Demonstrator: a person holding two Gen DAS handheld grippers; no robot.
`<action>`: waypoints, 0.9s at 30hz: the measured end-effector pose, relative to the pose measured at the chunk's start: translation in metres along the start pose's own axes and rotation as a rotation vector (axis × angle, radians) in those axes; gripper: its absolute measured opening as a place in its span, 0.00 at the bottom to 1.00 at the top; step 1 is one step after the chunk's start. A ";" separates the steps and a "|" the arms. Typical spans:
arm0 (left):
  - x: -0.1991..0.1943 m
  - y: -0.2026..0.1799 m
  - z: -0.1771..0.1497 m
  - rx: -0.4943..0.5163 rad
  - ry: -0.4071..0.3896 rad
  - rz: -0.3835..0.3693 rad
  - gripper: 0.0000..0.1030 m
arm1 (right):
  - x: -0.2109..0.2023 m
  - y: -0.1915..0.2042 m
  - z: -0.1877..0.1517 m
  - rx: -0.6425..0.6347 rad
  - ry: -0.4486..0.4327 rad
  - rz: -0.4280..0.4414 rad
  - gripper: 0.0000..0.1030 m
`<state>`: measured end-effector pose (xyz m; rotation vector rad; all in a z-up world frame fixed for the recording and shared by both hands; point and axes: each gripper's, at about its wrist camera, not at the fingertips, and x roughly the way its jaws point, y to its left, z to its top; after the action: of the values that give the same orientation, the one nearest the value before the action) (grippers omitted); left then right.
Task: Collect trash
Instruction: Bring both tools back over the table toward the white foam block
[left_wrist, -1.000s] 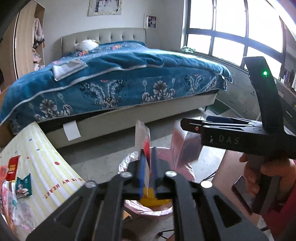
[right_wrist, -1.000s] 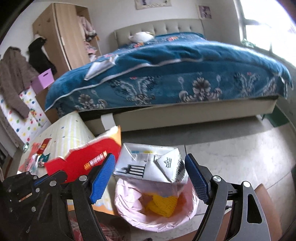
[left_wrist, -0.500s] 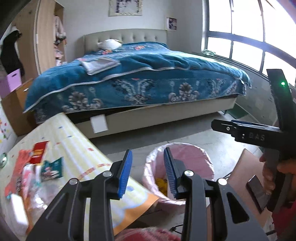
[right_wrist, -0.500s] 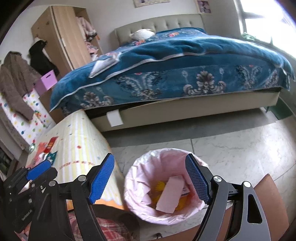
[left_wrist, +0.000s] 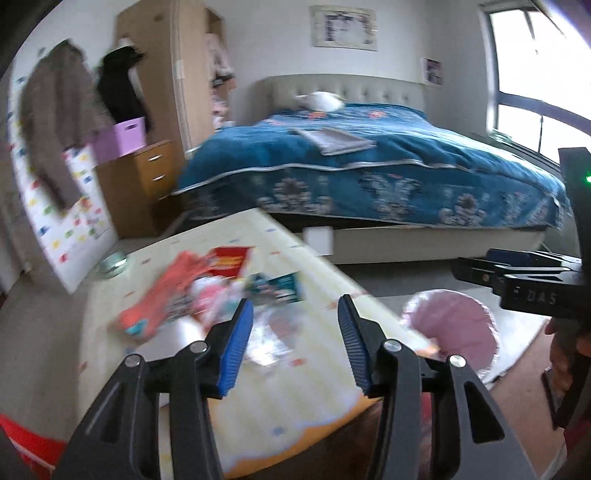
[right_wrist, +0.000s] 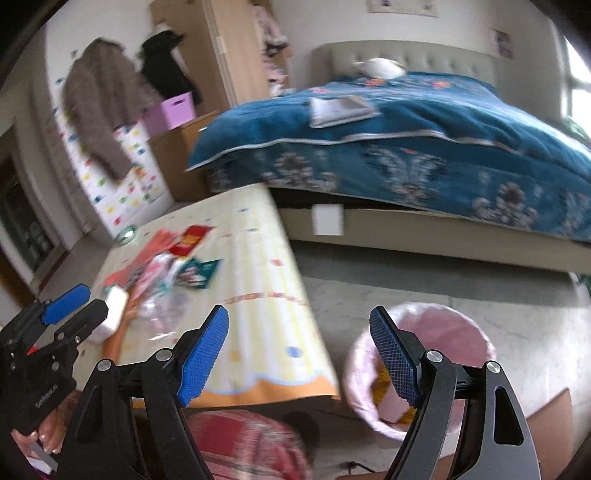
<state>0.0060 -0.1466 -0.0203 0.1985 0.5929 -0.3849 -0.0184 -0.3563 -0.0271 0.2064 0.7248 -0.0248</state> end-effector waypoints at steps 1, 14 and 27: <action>-0.004 0.013 -0.003 -0.022 0.002 0.024 0.46 | 0.001 0.005 0.000 -0.007 0.001 0.005 0.76; -0.018 0.115 -0.051 -0.210 0.073 0.139 0.64 | 0.029 0.116 0.006 -0.164 0.028 0.111 0.75; 0.037 0.090 -0.059 -0.139 0.157 0.060 0.68 | 0.059 0.140 0.014 -0.206 0.059 0.102 0.32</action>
<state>0.0414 -0.0582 -0.0829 0.1133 0.7635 -0.2698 0.0483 -0.2189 -0.0303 0.0476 0.7693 0.1533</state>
